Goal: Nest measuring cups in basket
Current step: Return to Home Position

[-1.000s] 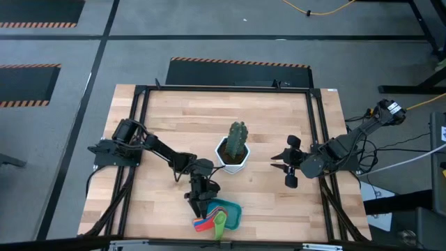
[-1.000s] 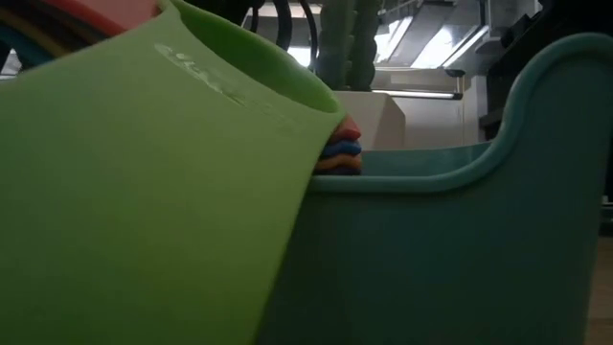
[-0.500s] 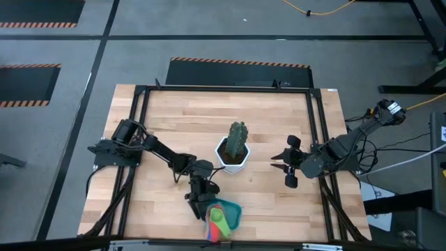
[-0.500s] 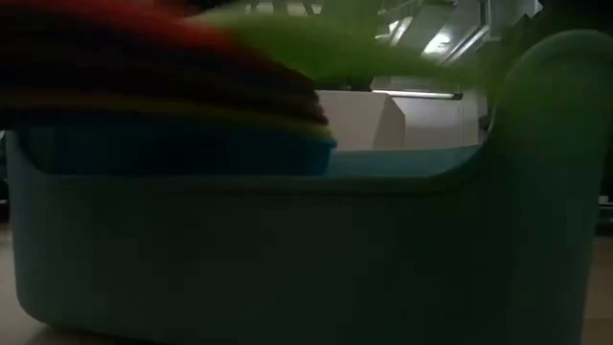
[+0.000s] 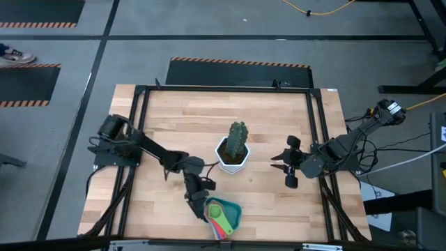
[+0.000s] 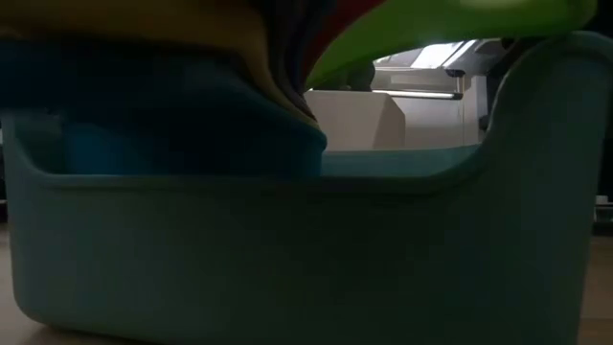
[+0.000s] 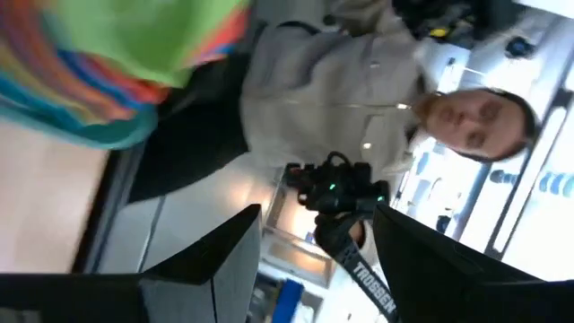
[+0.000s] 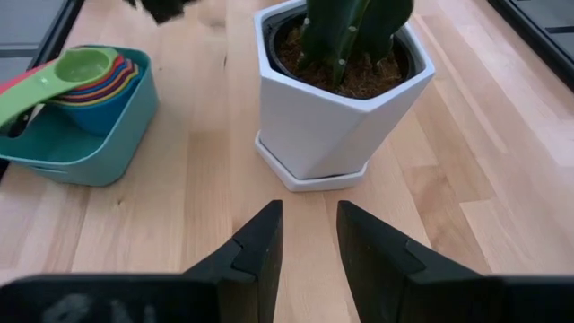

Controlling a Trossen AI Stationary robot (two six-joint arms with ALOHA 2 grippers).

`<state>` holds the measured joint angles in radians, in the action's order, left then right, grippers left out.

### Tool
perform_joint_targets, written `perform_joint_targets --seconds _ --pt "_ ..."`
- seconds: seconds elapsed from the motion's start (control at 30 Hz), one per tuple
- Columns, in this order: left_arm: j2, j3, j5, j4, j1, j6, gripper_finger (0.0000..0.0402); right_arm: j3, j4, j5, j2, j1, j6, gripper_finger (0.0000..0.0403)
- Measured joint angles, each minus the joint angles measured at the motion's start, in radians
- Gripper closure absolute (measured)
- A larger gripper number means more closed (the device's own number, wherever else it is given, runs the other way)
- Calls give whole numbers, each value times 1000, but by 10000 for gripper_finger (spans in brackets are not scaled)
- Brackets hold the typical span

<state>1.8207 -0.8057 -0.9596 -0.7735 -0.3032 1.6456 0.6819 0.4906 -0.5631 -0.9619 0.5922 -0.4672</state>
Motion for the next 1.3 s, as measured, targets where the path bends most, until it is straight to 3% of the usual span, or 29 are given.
perform_joint_targets --seconds 0.3,0.57,0.7,0.83,1.07,1.3 --pt "-189 59 224 -1 -28 -254 195 0 -2 16 -7 0 0 290" --pt "-322 63 391 1 22 -773 195 0 -12 16 -8 0 1 290" --pt "-383 64 416 14 87 -1023 195 0 -5 15 -8 0 5 290" --pt "-463 64 449 150 169 -1232 195 0 -6 16 -8 0 5 290" --pt "-659 64 695 545 279 -1543 195 0 -8 16 -8 0 -1 290" --pt "-932 64 767 815 303 -1683 195 0 -9 17 -8 0 2 290"
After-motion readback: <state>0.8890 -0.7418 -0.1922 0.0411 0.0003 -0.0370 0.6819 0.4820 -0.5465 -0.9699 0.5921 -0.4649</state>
